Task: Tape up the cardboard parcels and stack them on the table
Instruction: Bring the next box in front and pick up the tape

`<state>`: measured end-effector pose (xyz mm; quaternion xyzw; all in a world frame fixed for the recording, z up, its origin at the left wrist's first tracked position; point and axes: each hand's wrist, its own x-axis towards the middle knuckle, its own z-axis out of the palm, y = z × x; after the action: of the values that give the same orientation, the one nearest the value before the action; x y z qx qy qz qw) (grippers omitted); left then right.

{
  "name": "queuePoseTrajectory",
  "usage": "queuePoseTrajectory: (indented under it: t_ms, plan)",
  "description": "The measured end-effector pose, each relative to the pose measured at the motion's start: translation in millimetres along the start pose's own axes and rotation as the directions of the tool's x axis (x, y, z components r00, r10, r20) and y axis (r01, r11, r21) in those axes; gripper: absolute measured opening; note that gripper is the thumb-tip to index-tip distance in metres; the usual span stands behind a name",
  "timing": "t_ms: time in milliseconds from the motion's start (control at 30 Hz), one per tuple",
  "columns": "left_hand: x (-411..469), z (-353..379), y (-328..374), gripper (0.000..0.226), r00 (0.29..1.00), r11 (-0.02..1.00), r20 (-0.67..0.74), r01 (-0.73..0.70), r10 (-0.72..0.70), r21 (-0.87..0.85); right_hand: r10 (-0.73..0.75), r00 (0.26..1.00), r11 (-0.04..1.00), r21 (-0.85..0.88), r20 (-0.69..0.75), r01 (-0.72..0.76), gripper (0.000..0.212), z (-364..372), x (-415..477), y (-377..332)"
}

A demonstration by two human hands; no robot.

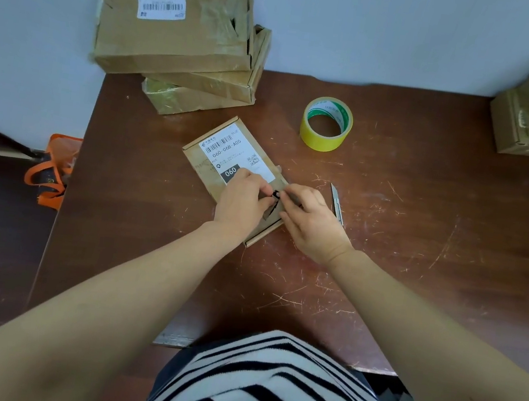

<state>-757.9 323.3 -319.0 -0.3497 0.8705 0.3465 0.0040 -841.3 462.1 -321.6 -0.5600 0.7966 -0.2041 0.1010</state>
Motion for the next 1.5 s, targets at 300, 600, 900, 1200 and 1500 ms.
queuePoseTrajectory:
  t_ms: [300, 600, 900, 1200, 1500]
  plan:
    - [1.9, 0.7, 0.1, 0.017, 1.000, 1.000, -0.008, -0.009, 0.009, 0.004, 0.100, 0.994, 0.989, 0.109, 0.033, -0.103, 0.040, 9.0, -2.8, -2.6]
    - [0.6, 0.9, 3.4, 0.012, 0.999, 0.997, -0.023, -0.044, 0.046, 0.058, 0.120, 0.991, 0.986, 0.105, 0.065, -0.126, 0.041, 7.5, -2.7, -2.2]
    - [-1.4, 1.0, 1.2, 0.012, 0.995, 0.995, -0.022, -0.092, 0.093, 0.047, 0.145, 0.988, 0.981, 0.120, 0.051, -0.150, 0.036, 3.6, -1.4, -4.4]
    - [-0.5, 3.2, 2.5, 0.014, 0.998, 0.996, -0.023, -0.060, 0.062, 0.069, 0.144, 0.978, 0.990, -0.038, 0.149, -0.139, 0.041, 1.0, 5.1, -4.1]
    - [-0.8, 2.7, 7.2, 0.015, 1.000, 0.998, -0.002, -0.030, 0.030, 0.051, 0.175, 0.976, 0.984, 0.001, 0.131, -0.176, 0.036, 4.3, 6.2, -4.5]
